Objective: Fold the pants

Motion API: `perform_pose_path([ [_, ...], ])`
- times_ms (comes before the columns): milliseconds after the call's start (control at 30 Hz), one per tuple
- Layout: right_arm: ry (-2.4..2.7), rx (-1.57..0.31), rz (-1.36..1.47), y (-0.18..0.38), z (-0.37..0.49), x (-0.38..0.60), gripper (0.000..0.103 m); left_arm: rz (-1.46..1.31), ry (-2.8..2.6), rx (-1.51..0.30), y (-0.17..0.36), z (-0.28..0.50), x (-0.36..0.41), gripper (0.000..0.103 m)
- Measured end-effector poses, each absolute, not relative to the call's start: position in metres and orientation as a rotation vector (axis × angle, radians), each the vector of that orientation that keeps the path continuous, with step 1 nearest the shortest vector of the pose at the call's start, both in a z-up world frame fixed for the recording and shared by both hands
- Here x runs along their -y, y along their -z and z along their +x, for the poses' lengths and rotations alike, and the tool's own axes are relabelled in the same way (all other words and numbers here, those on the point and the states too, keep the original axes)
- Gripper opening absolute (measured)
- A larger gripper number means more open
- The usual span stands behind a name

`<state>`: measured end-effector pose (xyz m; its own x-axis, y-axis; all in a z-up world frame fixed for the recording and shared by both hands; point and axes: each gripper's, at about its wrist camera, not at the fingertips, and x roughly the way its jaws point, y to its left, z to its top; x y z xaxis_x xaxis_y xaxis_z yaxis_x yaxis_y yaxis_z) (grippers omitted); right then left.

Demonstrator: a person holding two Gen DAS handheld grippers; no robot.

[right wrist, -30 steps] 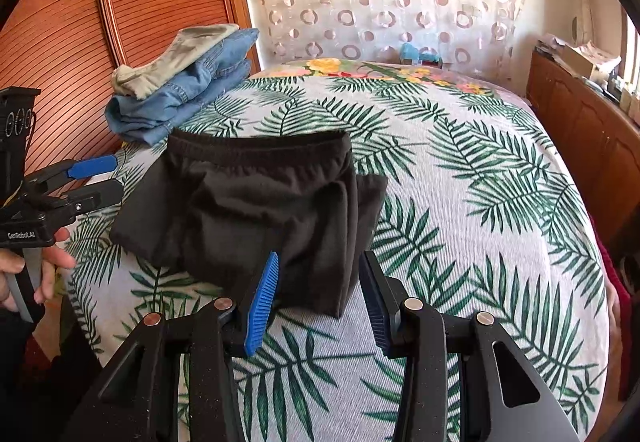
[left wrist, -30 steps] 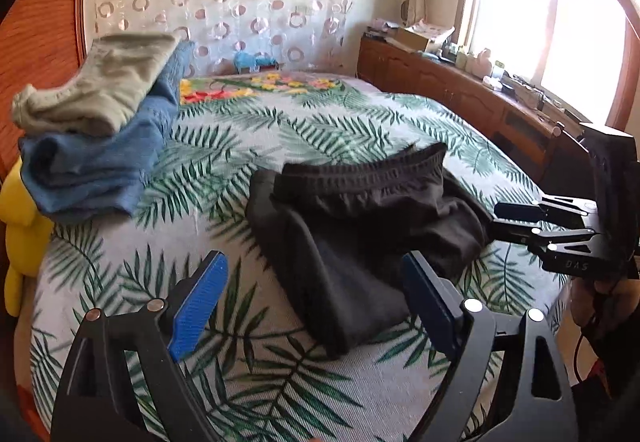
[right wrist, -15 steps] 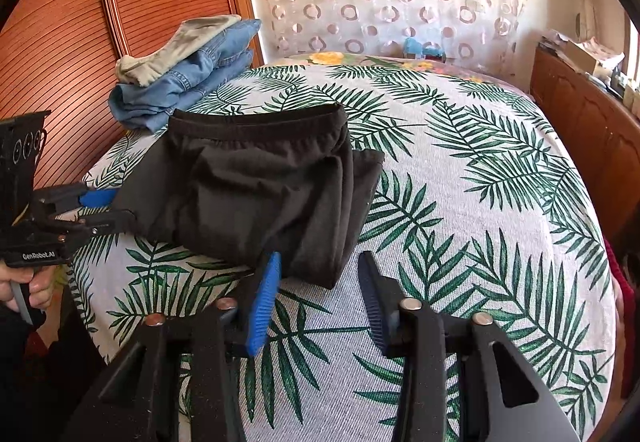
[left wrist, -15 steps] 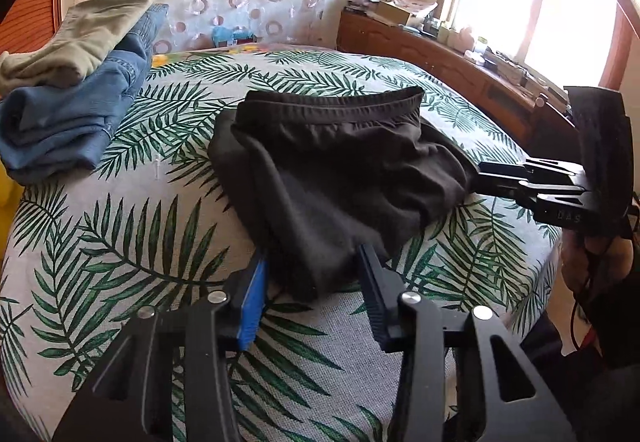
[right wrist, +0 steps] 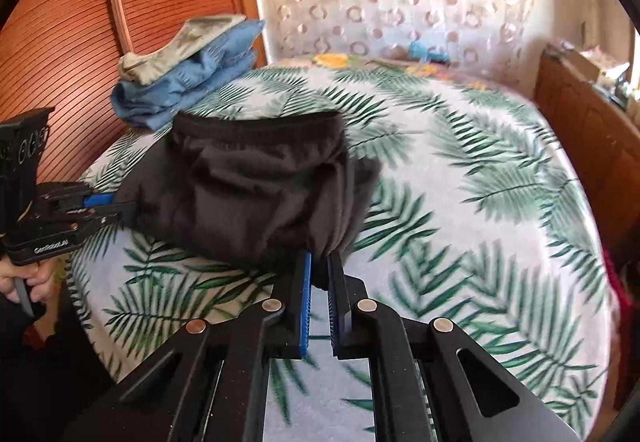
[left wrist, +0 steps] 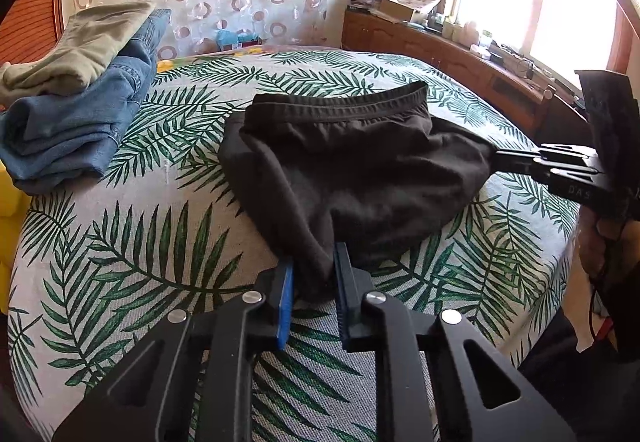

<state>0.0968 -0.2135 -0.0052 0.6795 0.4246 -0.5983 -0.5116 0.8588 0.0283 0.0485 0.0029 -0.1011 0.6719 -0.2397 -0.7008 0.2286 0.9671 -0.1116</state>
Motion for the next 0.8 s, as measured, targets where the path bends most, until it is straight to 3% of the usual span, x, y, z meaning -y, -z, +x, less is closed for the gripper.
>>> perform_pose_path([
  [333,-0.543,-0.637,-0.119,0.01,0.092,0.221,0.006,-0.014,0.262,-0.755,0.089,0.039,0.0,0.012],
  [800,-0.604,-0.635,-0.127,-0.003,0.041,0.243,0.006,-0.052,0.326,-0.746,0.07,0.001,0.0,0.012],
])
